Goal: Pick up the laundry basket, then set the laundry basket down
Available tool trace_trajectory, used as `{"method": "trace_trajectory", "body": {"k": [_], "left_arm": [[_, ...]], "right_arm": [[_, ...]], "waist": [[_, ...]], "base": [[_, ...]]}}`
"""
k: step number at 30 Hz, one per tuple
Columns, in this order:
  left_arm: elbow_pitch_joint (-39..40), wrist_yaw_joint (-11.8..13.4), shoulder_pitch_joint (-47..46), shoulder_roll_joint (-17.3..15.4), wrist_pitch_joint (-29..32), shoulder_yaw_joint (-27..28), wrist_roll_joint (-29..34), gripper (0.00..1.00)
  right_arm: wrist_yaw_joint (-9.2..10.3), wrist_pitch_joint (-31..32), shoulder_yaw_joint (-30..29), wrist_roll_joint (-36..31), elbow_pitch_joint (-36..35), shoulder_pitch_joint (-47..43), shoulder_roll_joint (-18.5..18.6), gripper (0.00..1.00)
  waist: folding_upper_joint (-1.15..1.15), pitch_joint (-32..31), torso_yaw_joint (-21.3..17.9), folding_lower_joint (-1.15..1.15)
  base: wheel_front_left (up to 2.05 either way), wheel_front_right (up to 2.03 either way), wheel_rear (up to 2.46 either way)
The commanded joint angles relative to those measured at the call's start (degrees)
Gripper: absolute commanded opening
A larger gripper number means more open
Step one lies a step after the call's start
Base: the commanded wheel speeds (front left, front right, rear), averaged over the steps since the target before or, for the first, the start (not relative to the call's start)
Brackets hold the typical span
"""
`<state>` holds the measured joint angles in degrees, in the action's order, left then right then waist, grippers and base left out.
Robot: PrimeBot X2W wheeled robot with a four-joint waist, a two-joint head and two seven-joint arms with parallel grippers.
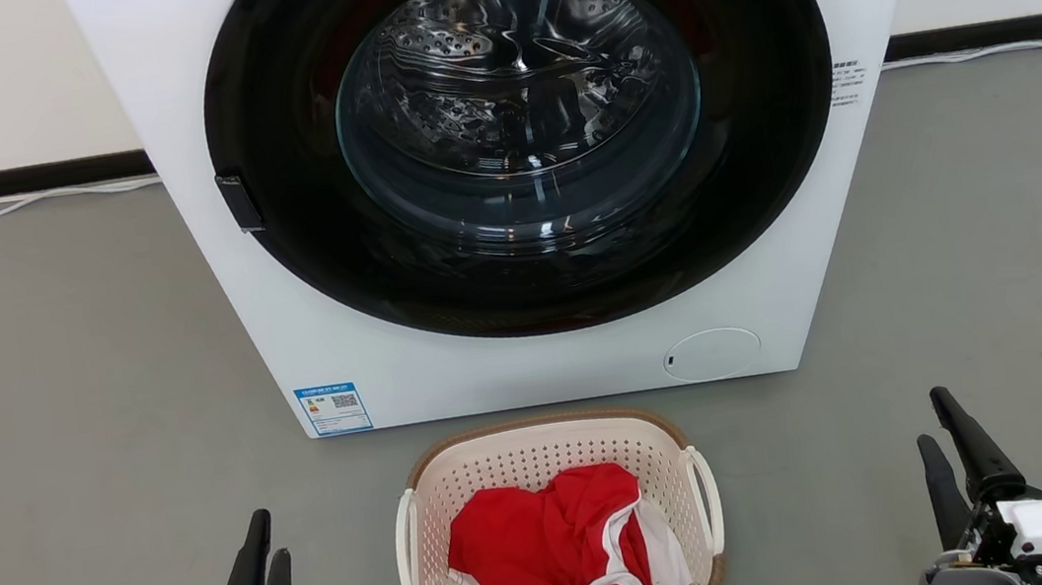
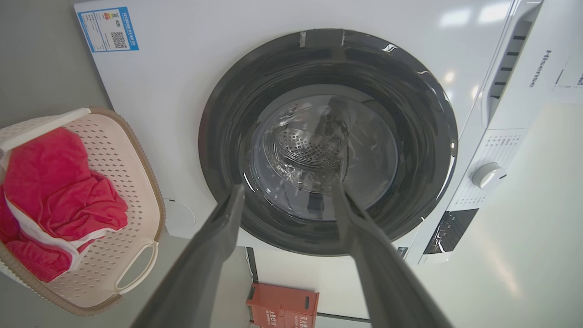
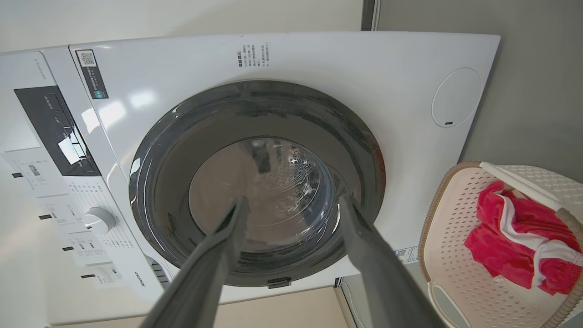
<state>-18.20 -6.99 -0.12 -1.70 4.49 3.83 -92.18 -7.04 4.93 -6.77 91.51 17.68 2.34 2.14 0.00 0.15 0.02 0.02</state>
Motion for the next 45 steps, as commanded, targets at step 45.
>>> {"method": "trace_trajectory", "body": {"k": [45], "left_arm": [[1.45,0.11,-1.75,-0.69,-8.03,-0.42,31.86,1.0]], "right_arm": [[-0.21,-8.45,1.48,-46.61,-3.08,1.07,0.55,1.0]], "waist": [[0.0,-0.07,-0.26,-0.01]], "base": [[0.0,0.0,0.0]]}}
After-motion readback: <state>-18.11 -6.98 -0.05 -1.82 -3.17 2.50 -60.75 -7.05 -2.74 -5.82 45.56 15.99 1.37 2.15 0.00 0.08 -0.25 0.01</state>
